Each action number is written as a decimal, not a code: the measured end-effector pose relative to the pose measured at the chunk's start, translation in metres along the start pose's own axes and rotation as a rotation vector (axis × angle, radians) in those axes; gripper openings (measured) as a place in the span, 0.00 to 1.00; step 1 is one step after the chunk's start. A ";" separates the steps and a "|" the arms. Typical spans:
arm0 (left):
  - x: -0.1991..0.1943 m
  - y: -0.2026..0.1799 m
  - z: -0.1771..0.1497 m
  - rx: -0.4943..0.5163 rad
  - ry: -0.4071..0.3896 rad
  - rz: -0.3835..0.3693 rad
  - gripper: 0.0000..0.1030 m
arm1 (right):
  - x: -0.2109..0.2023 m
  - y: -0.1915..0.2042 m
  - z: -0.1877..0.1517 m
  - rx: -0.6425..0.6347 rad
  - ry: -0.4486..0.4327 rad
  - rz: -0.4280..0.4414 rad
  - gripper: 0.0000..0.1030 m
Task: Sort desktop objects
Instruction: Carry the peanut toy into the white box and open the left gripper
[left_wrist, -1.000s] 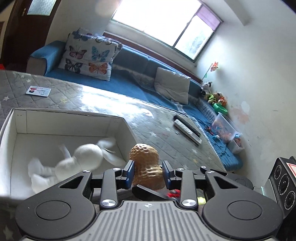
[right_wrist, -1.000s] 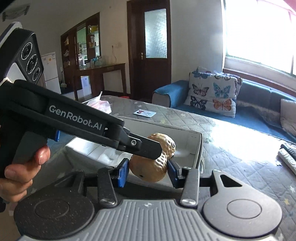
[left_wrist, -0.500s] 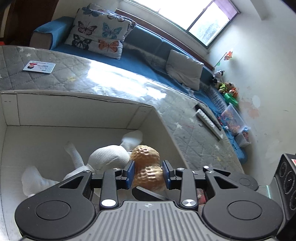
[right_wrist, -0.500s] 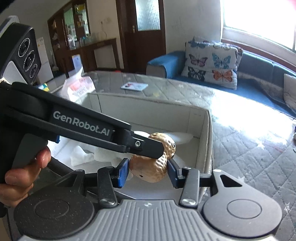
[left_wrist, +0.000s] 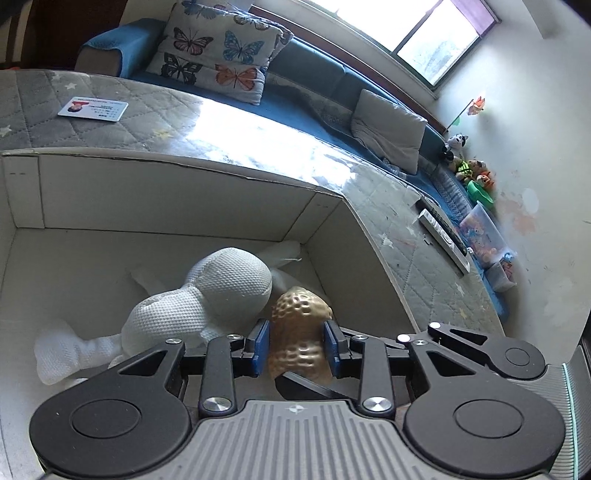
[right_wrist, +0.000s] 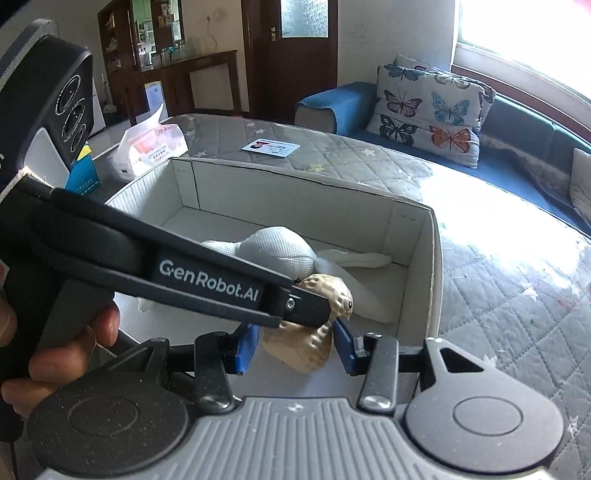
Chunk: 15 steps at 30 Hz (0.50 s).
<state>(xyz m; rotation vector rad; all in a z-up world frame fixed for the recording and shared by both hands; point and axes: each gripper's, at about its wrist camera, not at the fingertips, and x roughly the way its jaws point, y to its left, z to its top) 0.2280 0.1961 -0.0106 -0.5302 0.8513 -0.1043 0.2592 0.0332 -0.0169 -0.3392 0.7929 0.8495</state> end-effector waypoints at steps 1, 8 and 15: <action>-0.002 -0.001 0.000 0.003 -0.004 0.003 0.33 | -0.002 -0.001 0.001 0.002 -0.007 0.001 0.44; -0.027 -0.016 -0.006 0.039 -0.058 0.018 0.33 | -0.036 -0.008 -0.001 0.020 -0.092 0.029 0.45; -0.059 -0.044 -0.024 0.111 -0.128 0.024 0.33 | -0.089 -0.018 -0.020 0.033 -0.176 0.017 0.54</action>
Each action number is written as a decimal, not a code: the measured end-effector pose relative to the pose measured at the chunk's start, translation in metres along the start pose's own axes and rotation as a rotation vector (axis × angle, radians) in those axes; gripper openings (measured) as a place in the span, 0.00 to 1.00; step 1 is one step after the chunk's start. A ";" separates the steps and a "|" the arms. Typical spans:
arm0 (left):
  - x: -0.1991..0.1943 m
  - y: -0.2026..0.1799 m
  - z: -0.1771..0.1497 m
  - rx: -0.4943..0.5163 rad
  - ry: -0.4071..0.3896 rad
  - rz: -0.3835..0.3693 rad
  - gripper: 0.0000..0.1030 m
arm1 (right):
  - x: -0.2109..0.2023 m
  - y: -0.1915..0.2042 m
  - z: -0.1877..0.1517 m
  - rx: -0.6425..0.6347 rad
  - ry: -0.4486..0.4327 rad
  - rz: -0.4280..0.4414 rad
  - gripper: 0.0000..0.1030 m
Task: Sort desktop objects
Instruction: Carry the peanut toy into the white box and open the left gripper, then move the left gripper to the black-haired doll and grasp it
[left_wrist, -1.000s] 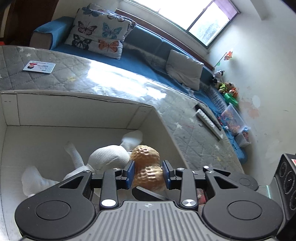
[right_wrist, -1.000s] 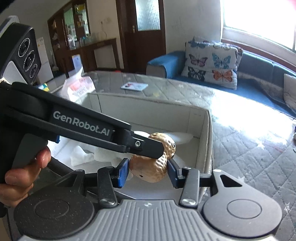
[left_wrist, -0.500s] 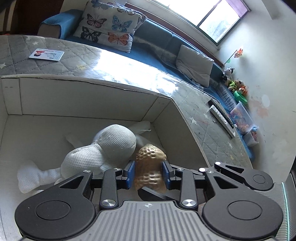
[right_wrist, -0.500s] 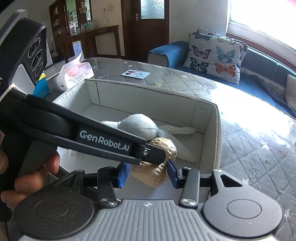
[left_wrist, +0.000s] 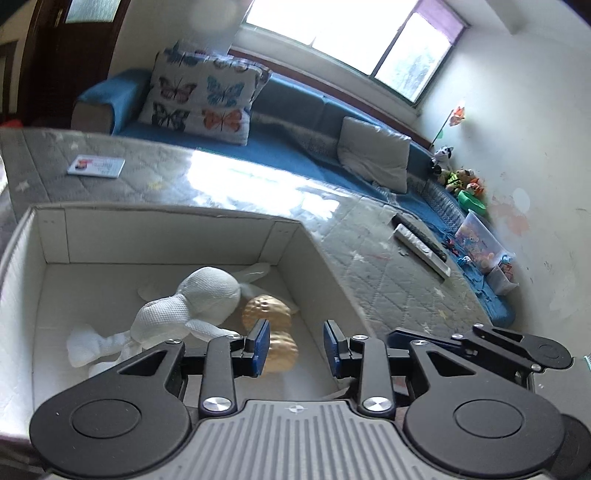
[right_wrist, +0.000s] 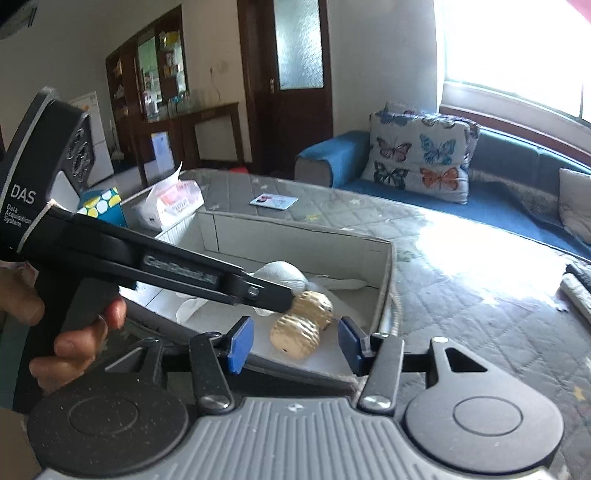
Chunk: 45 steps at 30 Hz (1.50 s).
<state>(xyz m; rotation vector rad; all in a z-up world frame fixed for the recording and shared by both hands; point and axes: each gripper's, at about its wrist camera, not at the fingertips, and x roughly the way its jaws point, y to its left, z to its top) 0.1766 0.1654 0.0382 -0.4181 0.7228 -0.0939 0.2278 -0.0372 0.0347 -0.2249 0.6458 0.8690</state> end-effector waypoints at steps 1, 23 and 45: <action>-0.005 -0.003 -0.003 0.006 -0.009 -0.003 0.33 | -0.007 -0.002 -0.003 0.005 -0.007 -0.004 0.60; -0.015 -0.051 -0.082 0.062 0.070 -0.115 0.34 | -0.047 -0.024 -0.104 0.118 0.038 -0.079 0.80; 0.028 -0.055 -0.080 0.012 0.196 -0.165 0.37 | -0.023 -0.037 -0.108 0.097 0.048 -0.092 0.87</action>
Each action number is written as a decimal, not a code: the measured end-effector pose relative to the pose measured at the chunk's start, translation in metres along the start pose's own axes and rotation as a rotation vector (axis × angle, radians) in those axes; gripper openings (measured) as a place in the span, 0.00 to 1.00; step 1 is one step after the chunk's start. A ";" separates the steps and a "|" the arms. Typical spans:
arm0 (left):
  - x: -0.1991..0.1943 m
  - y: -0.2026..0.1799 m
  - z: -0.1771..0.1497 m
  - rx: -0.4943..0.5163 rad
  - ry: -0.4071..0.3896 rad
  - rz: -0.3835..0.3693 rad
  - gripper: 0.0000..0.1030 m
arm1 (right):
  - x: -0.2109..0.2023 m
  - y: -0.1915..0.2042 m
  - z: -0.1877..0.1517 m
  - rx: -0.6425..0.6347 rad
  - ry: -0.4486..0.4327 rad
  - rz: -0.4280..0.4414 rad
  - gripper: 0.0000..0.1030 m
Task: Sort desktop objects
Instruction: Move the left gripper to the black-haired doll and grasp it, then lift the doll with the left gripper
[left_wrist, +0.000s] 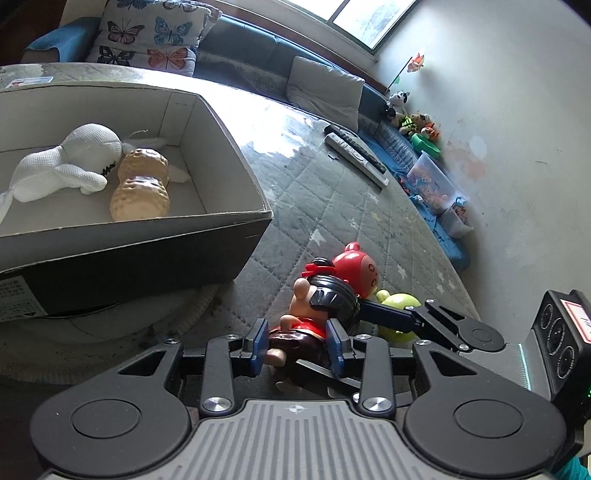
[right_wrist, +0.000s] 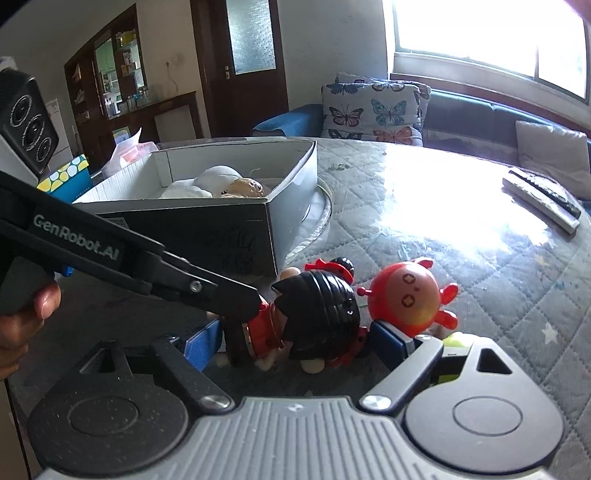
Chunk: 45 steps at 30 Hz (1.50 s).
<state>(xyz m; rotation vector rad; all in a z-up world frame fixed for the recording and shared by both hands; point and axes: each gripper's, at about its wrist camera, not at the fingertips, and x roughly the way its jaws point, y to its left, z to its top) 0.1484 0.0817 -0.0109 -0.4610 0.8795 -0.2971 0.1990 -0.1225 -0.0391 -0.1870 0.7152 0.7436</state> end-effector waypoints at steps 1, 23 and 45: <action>0.001 0.001 0.000 -0.006 0.004 -0.003 0.37 | 0.001 0.000 0.000 -0.007 0.000 0.000 0.87; -0.010 -0.012 -0.005 0.144 0.040 0.036 0.38 | -0.007 0.019 -0.007 -0.134 -0.004 0.076 0.84; -0.004 0.000 -0.008 -0.053 0.071 0.011 0.38 | -0.024 0.017 -0.015 -0.031 -0.002 0.055 0.71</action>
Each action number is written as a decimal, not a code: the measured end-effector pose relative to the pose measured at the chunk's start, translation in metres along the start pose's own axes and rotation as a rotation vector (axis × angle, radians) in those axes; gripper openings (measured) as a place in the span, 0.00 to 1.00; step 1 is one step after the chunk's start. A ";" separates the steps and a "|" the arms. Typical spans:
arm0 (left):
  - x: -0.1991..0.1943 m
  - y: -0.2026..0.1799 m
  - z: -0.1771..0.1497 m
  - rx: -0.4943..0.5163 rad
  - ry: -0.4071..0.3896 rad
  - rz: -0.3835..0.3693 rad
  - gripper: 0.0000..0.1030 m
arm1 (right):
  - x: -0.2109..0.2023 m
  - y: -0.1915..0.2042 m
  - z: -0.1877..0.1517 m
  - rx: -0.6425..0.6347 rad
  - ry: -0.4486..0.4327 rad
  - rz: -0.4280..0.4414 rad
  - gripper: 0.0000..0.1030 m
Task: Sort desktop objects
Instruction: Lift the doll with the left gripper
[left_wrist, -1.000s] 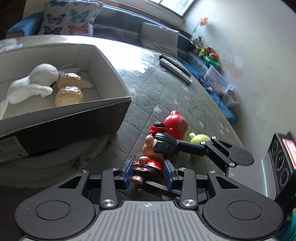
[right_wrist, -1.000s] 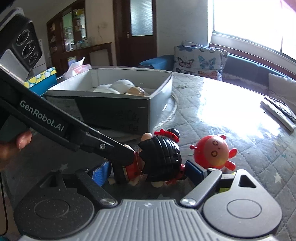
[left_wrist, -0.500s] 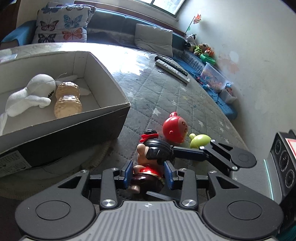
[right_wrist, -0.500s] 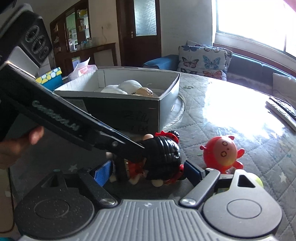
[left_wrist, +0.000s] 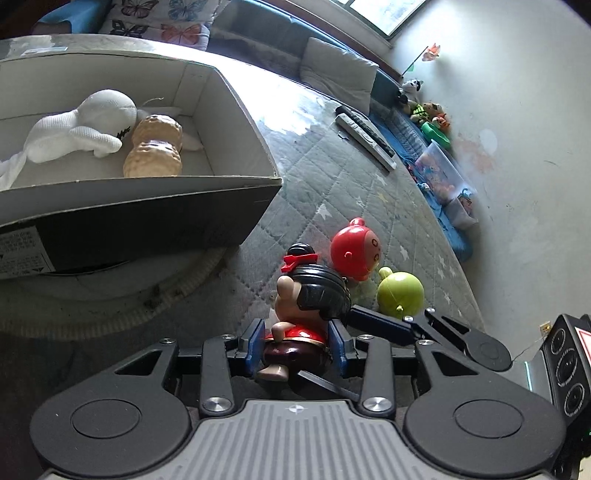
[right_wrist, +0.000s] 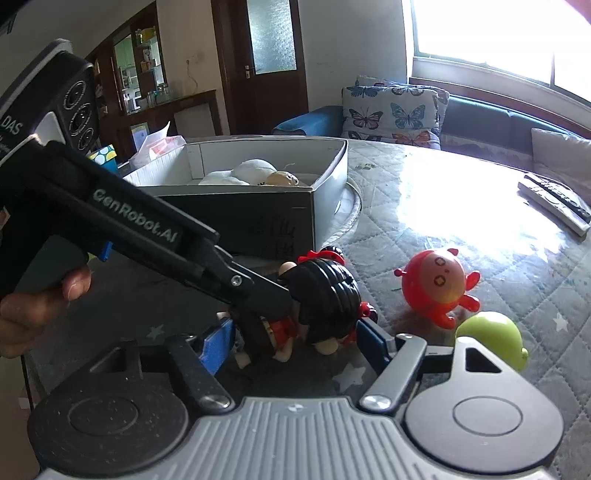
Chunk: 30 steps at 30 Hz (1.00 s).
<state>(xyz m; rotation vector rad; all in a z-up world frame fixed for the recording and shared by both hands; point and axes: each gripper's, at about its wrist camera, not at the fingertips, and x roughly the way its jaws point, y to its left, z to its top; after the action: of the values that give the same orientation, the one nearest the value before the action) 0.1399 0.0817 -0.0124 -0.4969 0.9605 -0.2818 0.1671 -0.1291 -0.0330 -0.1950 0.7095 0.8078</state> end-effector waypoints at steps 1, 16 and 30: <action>0.000 -0.001 0.000 0.004 -0.002 0.001 0.38 | -0.001 0.000 0.000 0.002 0.000 0.007 0.70; 0.002 -0.004 0.007 0.048 -0.011 -0.022 0.39 | -0.003 -0.003 0.005 0.047 -0.006 0.041 0.72; 0.008 0.012 0.004 -0.046 0.002 -0.093 0.45 | 0.005 -0.001 0.001 0.044 0.007 0.045 0.82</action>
<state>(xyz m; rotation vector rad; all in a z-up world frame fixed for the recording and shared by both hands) 0.1480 0.0889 -0.0223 -0.5850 0.9492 -0.3447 0.1707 -0.1269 -0.0359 -0.1434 0.7400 0.8337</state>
